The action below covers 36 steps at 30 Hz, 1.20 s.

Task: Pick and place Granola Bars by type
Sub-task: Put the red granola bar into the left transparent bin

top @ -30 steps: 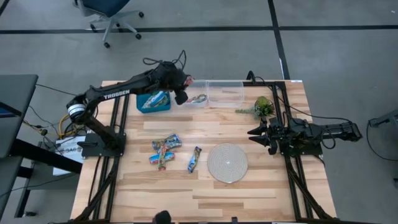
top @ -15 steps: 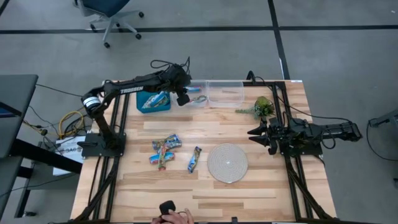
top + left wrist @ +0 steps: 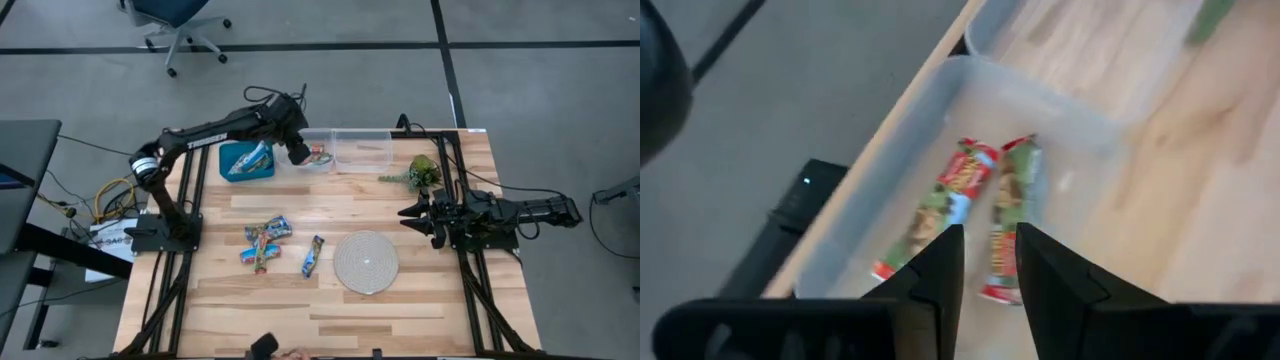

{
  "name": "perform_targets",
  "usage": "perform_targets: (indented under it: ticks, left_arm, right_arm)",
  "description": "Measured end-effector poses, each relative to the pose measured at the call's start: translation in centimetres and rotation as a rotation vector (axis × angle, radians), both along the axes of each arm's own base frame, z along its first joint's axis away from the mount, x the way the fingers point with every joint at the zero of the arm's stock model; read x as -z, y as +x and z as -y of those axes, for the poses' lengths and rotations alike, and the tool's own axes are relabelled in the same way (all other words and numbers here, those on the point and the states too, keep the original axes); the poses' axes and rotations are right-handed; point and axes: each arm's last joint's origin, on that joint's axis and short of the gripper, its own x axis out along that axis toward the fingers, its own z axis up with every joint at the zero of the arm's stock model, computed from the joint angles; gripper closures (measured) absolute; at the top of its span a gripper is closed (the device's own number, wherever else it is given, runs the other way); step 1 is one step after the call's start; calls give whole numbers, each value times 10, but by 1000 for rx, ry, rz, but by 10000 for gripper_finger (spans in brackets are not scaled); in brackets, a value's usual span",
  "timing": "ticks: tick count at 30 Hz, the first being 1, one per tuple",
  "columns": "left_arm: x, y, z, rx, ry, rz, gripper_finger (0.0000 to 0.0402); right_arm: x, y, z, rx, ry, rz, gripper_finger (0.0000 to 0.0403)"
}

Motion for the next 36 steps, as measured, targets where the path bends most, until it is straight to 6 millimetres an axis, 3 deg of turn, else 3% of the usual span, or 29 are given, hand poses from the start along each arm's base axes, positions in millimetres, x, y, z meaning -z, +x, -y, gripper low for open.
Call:
perform_targets:
  ticks: [5,13,20,27,36]
  left_arm:
    - [-22,-6,34,-80,-103,58,314]
    - [-40,-9,107,-150,-248,65,308]
    - [-37,-7,160,-246,-408,38,270]
    - [-30,-20,204,-314,-477,-102,232]
    - [-23,-40,238,-482,-544,-273,208]
  right_arm:
    - [0,0,0,0,0,0,259]
    - [0,0,0,0,0,-1,261]
    - [0,0,0,0,0,0,259]
    - [0,0,0,1,0,0,261]
    - [0,0,0,1,0,-1,261]
